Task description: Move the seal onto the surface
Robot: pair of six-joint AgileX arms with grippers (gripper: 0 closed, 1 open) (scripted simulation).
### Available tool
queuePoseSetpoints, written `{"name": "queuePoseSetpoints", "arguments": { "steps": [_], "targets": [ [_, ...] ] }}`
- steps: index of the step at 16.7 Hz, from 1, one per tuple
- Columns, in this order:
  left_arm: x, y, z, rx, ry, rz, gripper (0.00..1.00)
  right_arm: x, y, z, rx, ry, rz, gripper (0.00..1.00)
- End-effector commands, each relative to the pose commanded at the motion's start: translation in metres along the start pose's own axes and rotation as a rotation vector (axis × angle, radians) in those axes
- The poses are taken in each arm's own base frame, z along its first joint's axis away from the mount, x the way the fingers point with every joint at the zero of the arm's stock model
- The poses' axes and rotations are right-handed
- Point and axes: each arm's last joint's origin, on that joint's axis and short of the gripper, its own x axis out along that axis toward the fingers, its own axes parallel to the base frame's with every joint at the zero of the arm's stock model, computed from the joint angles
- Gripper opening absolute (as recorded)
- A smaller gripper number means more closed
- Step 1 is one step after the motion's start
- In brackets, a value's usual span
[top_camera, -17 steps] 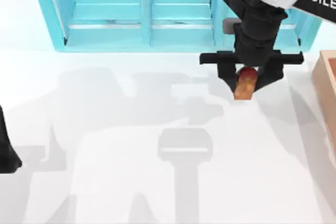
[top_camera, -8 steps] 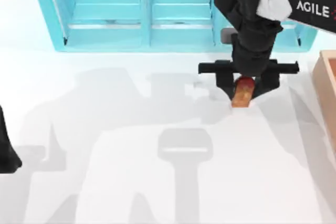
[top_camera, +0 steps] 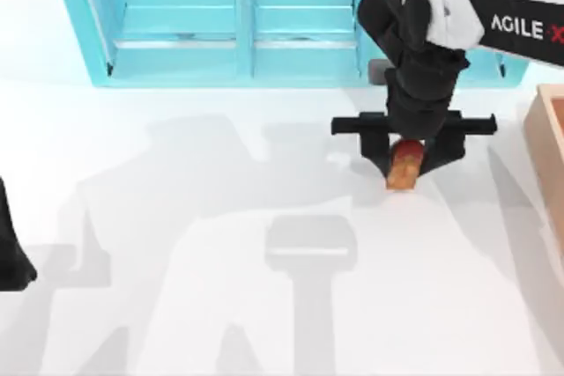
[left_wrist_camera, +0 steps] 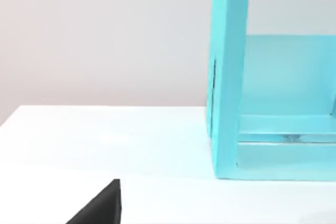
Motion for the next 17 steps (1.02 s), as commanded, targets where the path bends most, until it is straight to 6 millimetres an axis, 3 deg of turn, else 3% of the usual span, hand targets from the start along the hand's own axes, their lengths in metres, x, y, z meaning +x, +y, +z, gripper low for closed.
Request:
{"name": "queuePoseSetpoints", "arguments": {
  "steps": [12, 17],
  "targets": [
    [0.0, 0.0, 0.0, 0.0, 0.0, 0.0, 1.0, 0.0, 0.0, 0.0, 0.0, 0.0, 0.0, 0.98],
    [0.0, 0.0, 0.0, 0.0, 0.0, 0.0, 1.0, 0.0, 0.0, 0.0, 0.0, 0.0, 0.0, 1.0]
  ]
}}
